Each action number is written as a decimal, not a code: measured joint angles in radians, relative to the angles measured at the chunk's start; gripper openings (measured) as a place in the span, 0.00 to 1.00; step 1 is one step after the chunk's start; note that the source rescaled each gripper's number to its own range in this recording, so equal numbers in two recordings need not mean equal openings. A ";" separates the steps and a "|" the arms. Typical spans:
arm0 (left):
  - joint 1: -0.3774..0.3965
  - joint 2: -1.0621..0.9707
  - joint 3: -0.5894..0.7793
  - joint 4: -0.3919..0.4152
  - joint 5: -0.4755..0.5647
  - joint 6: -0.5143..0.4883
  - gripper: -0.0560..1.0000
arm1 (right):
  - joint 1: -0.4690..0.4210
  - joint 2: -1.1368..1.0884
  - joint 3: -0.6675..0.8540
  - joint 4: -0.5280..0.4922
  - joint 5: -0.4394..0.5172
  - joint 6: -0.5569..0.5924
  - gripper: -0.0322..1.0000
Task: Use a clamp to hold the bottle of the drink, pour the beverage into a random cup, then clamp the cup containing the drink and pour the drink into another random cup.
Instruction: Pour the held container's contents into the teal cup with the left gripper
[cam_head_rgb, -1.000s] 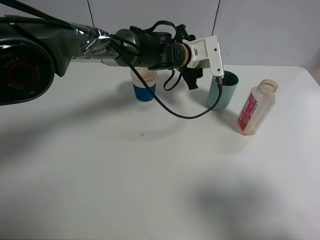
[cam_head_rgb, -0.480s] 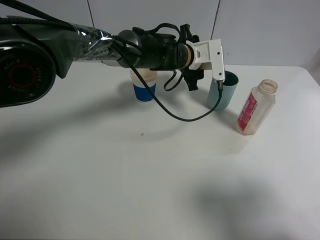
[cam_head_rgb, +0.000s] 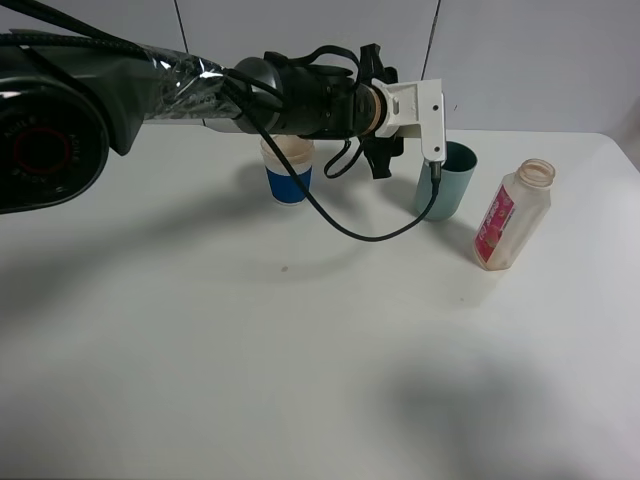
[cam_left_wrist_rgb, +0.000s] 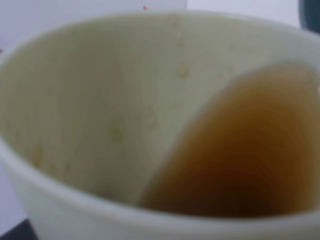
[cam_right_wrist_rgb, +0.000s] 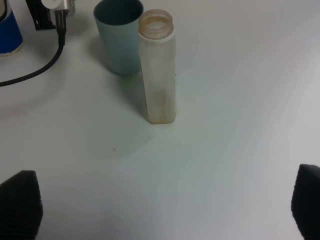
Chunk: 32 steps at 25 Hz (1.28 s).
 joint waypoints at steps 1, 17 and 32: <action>-0.001 0.000 -0.004 0.005 0.001 0.000 0.08 | 0.000 0.000 0.000 0.000 0.000 0.000 1.00; -0.027 -0.015 -0.020 0.037 0.039 0.003 0.08 | 0.000 0.000 0.000 0.000 0.000 0.000 1.00; -0.048 -0.015 -0.020 0.080 0.067 0.036 0.08 | 0.000 0.000 0.000 0.000 0.000 0.000 1.00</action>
